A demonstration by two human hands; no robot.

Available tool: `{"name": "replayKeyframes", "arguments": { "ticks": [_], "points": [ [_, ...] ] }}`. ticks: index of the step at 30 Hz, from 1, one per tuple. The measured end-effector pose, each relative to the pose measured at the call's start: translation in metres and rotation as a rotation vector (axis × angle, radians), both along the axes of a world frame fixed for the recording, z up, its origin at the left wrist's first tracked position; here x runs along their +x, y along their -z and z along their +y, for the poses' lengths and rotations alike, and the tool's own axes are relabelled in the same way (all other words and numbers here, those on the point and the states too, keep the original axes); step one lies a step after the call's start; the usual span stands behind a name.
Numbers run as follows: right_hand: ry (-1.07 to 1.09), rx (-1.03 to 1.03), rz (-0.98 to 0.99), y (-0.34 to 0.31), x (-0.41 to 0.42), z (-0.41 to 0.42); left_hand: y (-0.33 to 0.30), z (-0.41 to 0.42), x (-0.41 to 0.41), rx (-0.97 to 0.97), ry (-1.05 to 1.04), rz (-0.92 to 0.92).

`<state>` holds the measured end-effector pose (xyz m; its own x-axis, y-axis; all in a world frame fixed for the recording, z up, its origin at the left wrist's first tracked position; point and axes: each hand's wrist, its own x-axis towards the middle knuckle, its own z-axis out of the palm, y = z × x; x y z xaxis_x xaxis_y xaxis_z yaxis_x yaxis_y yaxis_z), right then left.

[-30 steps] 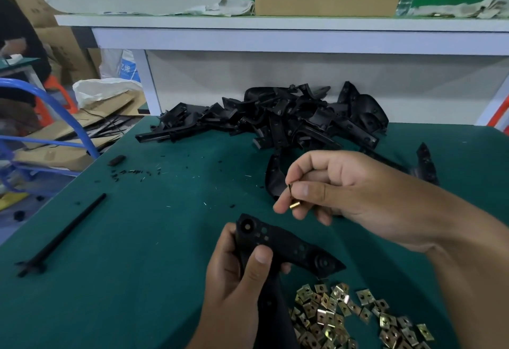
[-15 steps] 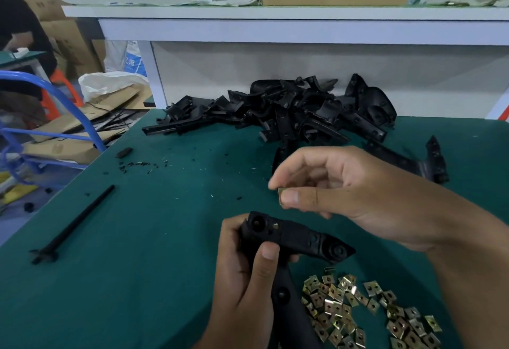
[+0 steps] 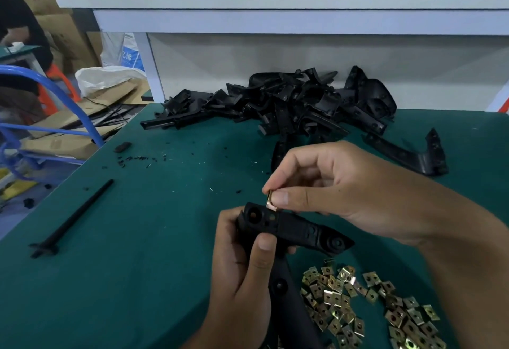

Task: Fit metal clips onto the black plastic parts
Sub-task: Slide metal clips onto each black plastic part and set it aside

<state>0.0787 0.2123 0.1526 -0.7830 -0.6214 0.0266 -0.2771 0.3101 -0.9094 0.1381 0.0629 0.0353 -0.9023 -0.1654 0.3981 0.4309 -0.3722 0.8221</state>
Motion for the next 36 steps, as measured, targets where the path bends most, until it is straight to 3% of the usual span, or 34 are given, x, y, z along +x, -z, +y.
{"name": "replayKeyframes", "arguments": {
  "ticks": [16,36],
  "points": [
    [0.016,0.176,0.199,-0.011,0.01,0.005,0.004,-0.001,-0.001,-0.059,0.013,0.077],
    [0.087,0.222,0.147,-0.016,0.019,0.004,0.0,-0.006,-0.005,-0.025,0.205,0.025]
  ]
}}
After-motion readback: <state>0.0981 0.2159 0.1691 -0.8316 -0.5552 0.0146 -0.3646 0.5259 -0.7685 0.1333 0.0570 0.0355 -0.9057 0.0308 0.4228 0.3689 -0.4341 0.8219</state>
